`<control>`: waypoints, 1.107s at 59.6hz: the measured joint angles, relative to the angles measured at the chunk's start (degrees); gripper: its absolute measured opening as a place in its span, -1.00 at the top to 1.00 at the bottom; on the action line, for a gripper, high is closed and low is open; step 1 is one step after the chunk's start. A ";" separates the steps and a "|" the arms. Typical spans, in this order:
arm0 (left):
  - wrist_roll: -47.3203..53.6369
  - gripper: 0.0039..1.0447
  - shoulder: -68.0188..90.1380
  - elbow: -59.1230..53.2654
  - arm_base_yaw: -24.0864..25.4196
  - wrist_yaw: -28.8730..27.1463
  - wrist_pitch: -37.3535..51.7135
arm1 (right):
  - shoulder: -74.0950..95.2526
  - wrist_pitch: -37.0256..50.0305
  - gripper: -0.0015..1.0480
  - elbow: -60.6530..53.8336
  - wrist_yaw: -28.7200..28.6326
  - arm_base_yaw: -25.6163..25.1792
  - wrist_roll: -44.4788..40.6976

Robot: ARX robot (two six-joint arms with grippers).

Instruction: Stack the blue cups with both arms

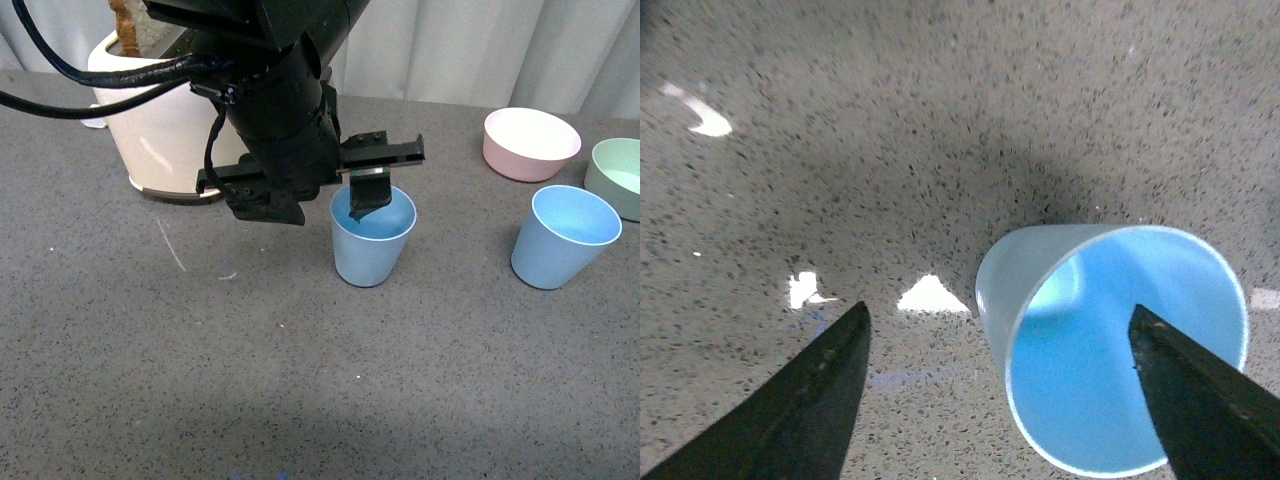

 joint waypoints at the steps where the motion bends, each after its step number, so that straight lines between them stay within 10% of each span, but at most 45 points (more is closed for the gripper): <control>1: -0.02 -0.58 -0.37 -0.15 0.00 -0.28 0.02 | 0.02 0.00 -0.81 0.00 -0.02 0.00 0.00; 10: 0.11 -0.90 -2.36 -0.81 0.02 -1.75 0.46 | 0.00 0.00 -0.81 -0.02 0.00 0.00 0.00; 17: 13.84 -0.51 -4.92 -18.71 0.70 -19.50 36.50 | 0.00 0.00 -0.81 0.00 -0.07 0.00 -0.02; 31: 24.04 0.21 -19.80 -45.92 7.67 -16.94 84.46 | 0.00 0.00 -0.81 0.00 0.00 0.00 0.00; 44: 25.31 0.94 -31.15 -60.13 13.18 -11.72 86.64 | 0.02 0.00 -0.81 0.00 0.00 0.00 -0.02; 66: 25.88 0.93 -49.07 -73.18 19.91 -5.33 81.68 | 0.00 0.00 -0.81 0.00 -0.02 0.00 0.00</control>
